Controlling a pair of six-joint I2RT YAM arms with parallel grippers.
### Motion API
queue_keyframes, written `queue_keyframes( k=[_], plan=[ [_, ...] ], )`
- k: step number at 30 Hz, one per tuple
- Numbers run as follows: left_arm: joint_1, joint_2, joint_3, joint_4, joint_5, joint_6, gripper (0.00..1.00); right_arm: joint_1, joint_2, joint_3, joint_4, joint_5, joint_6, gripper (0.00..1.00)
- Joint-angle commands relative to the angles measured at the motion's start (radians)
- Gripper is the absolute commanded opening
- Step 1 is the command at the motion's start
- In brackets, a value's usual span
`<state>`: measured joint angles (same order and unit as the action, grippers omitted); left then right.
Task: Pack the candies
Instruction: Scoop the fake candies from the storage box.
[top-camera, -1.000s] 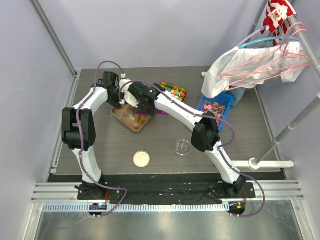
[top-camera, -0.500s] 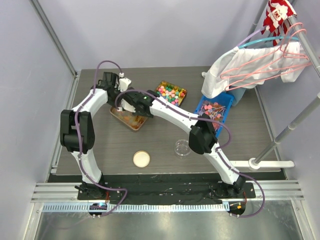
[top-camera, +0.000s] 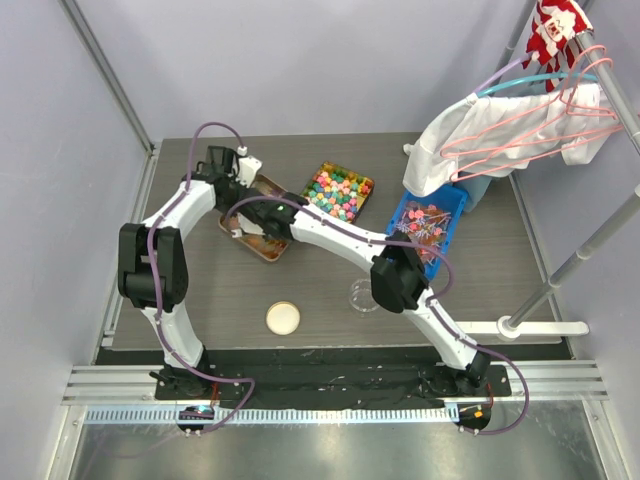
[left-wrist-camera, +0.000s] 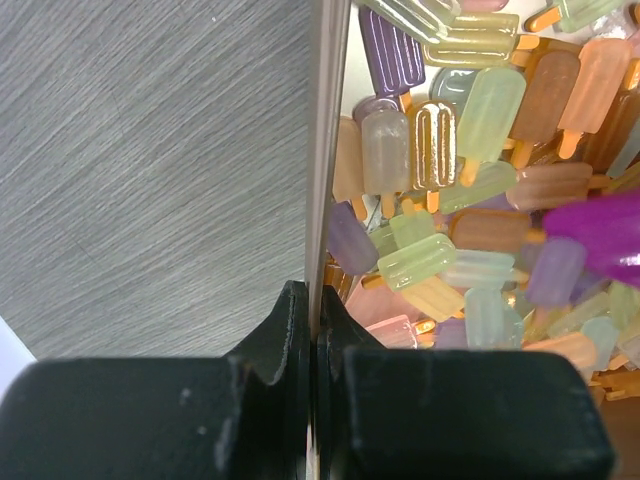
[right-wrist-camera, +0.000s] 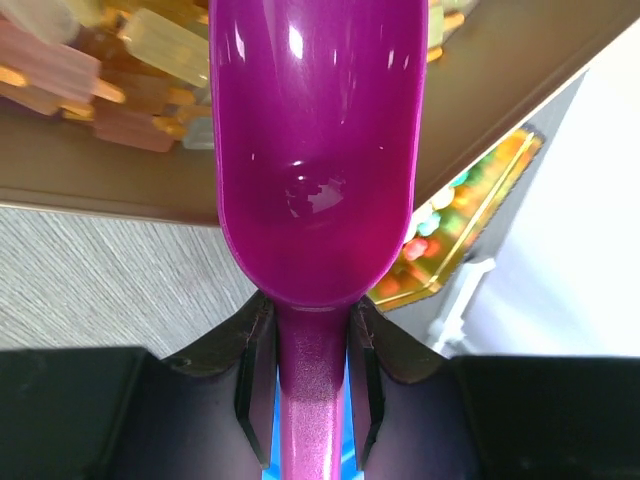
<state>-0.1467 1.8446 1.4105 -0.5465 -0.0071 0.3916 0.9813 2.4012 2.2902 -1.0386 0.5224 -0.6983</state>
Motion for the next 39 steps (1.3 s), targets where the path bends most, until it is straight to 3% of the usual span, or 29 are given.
queue_keyframes(
  k=[1, 6, 11, 16, 27, 39],
  plan=[
    [-0.005, -0.096, 0.024, 0.105, 0.048, -0.053, 0.0, 0.056, 0.029, -0.011, 0.045, 0.054, -0.092, 0.01],
    [-0.005, -0.093, 0.022, 0.103, 0.059, -0.062, 0.0, 0.1, -0.008, -0.121, 0.129, 0.048, -0.173, 0.01],
    [-0.008, -0.099, 0.019, 0.103, 0.071, -0.074, 0.0, 0.119, 0.054, -0.078, 0.134, 0.05, -0.162, 0.01],
    [-0.014, -0.12, 0.005, 0.097, 0.055, -0.1, 0.0, 0.119, 0.107, 0.029, 0.135, 0.038, -0.055, 0.01],
    [-0.014, -0.139, -0.015, 0.04, 0.029, -0.157, 0.0, 0.1, 0.095, 0.026, 0.225, -0.076, 0.152, 0.01],
    [-0.014, -0.159, -0.103, 0.054, 0.038, -0.165, 0.0, 0.028, -0.068, -0.136, 0.339, -0.314, 0.304, 0.01]
  ],
)
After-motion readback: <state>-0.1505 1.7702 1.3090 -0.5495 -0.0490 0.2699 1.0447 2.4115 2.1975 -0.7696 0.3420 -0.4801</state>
